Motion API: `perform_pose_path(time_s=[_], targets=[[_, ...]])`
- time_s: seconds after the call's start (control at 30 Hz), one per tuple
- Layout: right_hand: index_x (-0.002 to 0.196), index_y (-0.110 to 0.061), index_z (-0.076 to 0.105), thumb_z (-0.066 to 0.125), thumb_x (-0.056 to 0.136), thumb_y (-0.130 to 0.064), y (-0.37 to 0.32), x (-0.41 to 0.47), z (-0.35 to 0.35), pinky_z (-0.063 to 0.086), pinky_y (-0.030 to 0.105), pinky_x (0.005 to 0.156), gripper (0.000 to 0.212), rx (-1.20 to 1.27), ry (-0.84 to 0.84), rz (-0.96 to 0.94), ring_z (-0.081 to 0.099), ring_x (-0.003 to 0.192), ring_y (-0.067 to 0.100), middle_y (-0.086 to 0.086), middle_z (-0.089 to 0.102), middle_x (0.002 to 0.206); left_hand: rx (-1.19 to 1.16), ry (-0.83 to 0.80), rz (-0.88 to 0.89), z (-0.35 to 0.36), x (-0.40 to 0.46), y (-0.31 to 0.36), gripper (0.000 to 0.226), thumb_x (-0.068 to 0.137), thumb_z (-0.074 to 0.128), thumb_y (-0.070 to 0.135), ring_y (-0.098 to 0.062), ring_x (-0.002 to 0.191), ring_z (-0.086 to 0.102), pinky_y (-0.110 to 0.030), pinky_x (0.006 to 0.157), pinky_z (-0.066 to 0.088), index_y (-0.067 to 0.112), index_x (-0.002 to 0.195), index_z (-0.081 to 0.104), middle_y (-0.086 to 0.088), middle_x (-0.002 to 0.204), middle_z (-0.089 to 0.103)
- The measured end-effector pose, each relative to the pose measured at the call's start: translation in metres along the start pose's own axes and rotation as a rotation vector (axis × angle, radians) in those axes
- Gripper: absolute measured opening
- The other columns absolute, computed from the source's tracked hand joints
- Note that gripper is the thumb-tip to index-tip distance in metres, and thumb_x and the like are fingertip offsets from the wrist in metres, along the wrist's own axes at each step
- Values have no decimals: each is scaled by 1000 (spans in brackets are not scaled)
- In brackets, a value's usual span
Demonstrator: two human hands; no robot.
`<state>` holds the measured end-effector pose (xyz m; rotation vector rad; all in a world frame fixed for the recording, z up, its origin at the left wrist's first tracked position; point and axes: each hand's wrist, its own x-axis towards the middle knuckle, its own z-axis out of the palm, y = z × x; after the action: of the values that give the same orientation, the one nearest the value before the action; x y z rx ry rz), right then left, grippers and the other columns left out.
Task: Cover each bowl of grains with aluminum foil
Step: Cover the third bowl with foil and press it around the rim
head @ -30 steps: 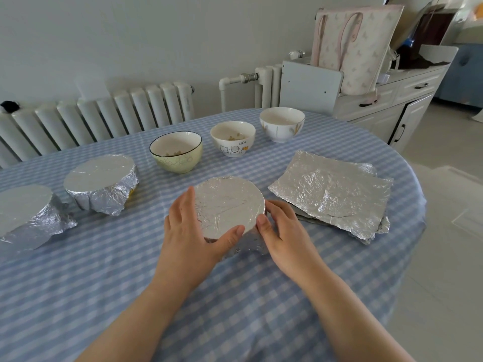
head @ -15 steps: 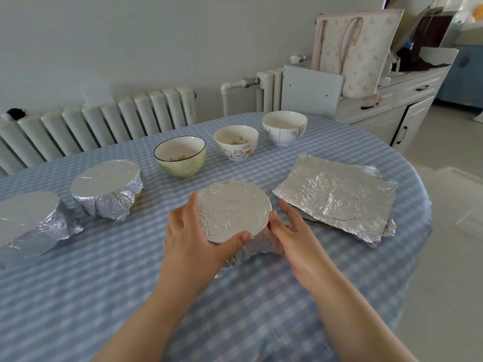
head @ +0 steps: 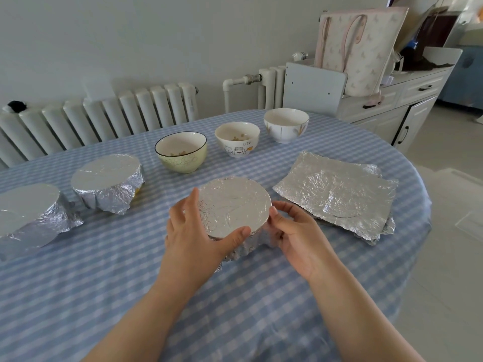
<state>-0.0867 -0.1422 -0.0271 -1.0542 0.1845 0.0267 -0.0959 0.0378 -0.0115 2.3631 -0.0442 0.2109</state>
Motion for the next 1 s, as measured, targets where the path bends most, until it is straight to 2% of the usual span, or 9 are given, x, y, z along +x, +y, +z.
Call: perform_pose_path(time_s=[0.1,0.23,0.37,0.5,0.67,0.77,1.0], targets=[[91,-8,64,60,92,-12,8,0,3,45,20,52,6,-55,59,-51,61,58,11,2,69,70,-15,-7,3,0,0,1,131,47,52,86,-21,142,20,-45,114,28,26,154,7,3,153,13],[83,-12,67,64,90,-17,16,-1,8,48,29,65,9,-67,159,-88,60,66,17,4,68,72,-40,-18,3,-2,1,1,131,46,55,83,-20,142,17,-40,111,27,27,154,6,3,153,13],[83,-9,63,64,92,-22,18,-1,12,42,20,48,16,-99,264,-105,51,50,10,-4,61,54,-47,-29,7,-3,3,0,132,45,57,83,-18,142,18,-36,110,27,26,154,7,4,151,14],[87,-12,63,58,96,-22,21,2,17,44,29,58,14,-140,291,-110,56,64,15,-2,65,64,-28,-36,17,-3,4,-2,130,47,58,83,-20,140,21,-39,113,29,26,154,9,5,149,16],[88,-17,59,53,98,-27,26,7,21,50,36,70,15,-266,340,-156,59,66,10,-7,64,68,-13,-43,18,-4,6,-2,129,48,57,83,-20,141,19,-39,113,27,27,153,9,5,149,15],[91,-18,58,51,99,-21,24,11,23,51,38,73,11,-252,348,-150,58,68,11,-6,63,72,-11,-41,17,-3,7,-3,129,48,57,83,-20,140,19,-41,113,28,27,153,9,5,149,15],[91,-25,59,47,96,-8,25,20,23,54,47,83,22,-329,362,-146,63,83,18,-4,67,87,-21,-35,19,-2,8,-3,130,46,57,82,-21,139,19,-40,112,29,27,153,8,5,147,15]])
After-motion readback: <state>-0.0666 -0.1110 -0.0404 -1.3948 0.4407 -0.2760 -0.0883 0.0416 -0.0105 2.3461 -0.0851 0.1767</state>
